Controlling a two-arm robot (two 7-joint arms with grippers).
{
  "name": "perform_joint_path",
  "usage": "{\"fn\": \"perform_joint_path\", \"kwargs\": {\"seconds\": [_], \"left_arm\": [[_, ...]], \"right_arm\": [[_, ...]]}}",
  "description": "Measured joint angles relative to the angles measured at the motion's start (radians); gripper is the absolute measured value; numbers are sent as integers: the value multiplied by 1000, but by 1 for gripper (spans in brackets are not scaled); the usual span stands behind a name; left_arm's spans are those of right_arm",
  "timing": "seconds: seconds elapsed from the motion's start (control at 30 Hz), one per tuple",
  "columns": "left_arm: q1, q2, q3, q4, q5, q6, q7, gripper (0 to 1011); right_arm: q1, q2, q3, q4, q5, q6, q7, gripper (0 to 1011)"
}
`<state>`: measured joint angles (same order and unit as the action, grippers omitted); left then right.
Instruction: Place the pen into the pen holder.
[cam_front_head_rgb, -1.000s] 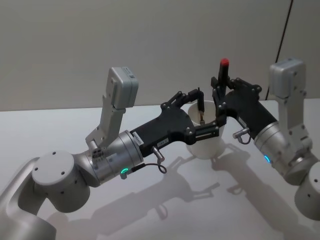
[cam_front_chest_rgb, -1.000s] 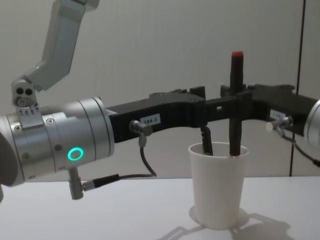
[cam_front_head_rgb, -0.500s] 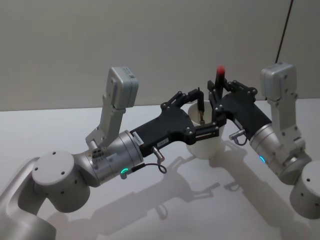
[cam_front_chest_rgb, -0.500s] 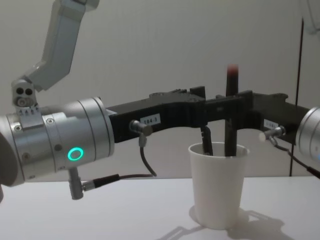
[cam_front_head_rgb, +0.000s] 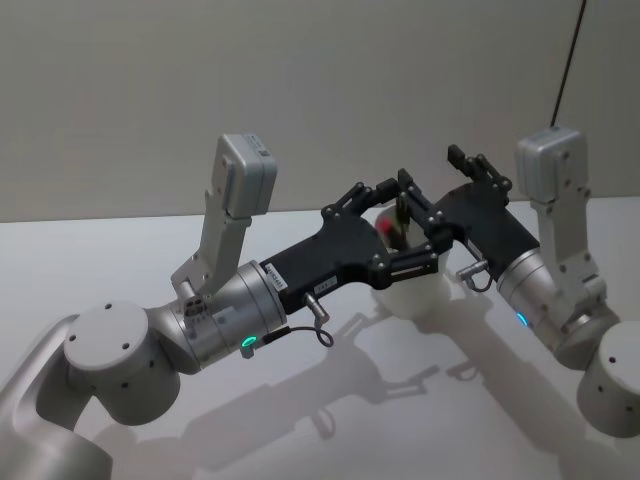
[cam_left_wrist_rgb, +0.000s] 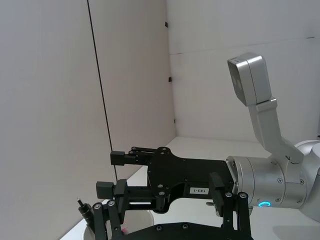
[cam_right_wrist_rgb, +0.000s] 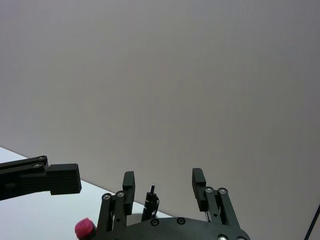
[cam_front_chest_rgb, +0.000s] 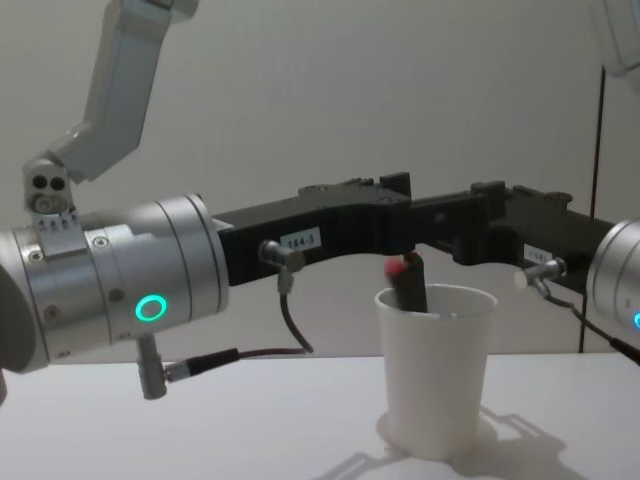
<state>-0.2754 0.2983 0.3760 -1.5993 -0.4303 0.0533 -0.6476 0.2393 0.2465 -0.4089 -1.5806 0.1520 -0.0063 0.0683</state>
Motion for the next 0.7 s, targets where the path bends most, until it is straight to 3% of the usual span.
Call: {"fn": "perform_joint_path", "kwargs": {"seconds": [0.4,0.7], "left_arm": [[0,0,0,0,0,0,0,1001],[0,0,0,0,0,0,0,1001]], "right_arm": [[1,-1,0,3,-2,-1,1,1000],[-2,2,8,-8,13,-4,-7,1001]]}}
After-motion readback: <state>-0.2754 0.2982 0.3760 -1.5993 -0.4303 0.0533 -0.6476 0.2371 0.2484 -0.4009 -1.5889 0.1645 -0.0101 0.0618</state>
